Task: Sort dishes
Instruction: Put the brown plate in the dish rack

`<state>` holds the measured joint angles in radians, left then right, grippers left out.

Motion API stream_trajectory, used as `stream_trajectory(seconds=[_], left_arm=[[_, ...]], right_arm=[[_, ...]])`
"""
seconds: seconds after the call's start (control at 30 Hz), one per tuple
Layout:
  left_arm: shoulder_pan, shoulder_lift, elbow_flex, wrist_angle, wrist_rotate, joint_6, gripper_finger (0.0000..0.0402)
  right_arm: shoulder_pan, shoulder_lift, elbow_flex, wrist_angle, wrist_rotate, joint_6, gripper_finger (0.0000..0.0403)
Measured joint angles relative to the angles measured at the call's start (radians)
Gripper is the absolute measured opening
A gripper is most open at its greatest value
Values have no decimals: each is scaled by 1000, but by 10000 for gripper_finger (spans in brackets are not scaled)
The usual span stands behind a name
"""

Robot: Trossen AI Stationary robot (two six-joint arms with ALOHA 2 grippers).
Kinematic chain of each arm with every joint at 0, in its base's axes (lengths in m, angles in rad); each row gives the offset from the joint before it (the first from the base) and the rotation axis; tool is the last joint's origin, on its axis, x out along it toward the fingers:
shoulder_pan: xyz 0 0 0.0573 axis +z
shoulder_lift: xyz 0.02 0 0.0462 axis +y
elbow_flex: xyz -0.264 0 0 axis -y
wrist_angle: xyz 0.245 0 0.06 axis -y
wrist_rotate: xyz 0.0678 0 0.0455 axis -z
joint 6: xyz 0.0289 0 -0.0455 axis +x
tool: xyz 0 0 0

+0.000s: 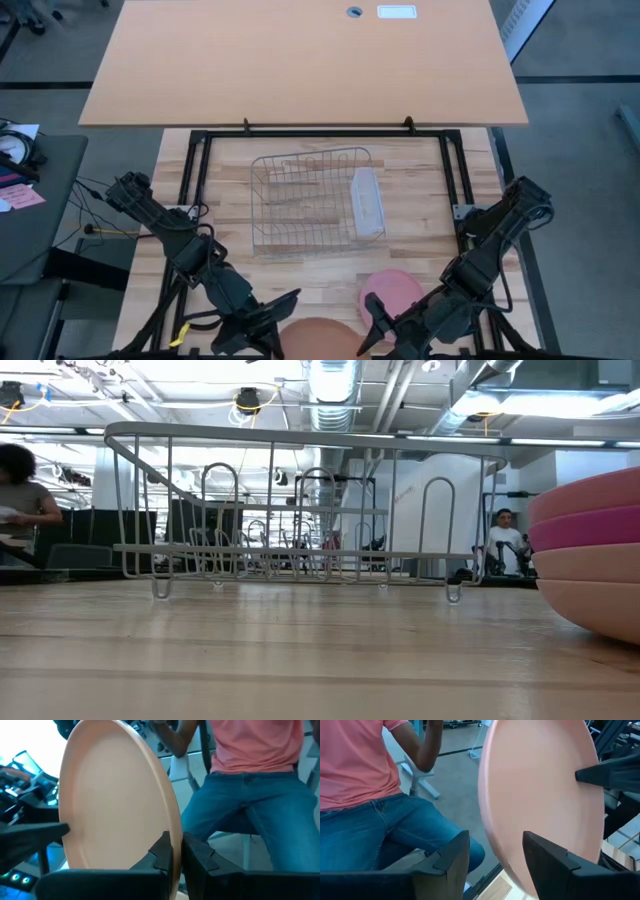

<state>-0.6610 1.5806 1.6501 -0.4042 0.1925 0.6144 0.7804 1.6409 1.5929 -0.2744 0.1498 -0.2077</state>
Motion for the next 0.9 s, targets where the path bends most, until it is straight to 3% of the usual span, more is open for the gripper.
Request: stream_trajectory(seconds=[0.2, 0.53, 0.9], left_arm=[[25, 0, 0, -2, -3, -41, 17], [28, 0, 0, -43, 31, -48, 17], [28, 0, 0, -49, 29, -47, 17]], right_arm=[[-14, 0, 0, -4, -2, -1, 164], [-23, 1, 1, -42, -81, -3, 65], [-30, 1, 1, -36, -114, -49, 9]])
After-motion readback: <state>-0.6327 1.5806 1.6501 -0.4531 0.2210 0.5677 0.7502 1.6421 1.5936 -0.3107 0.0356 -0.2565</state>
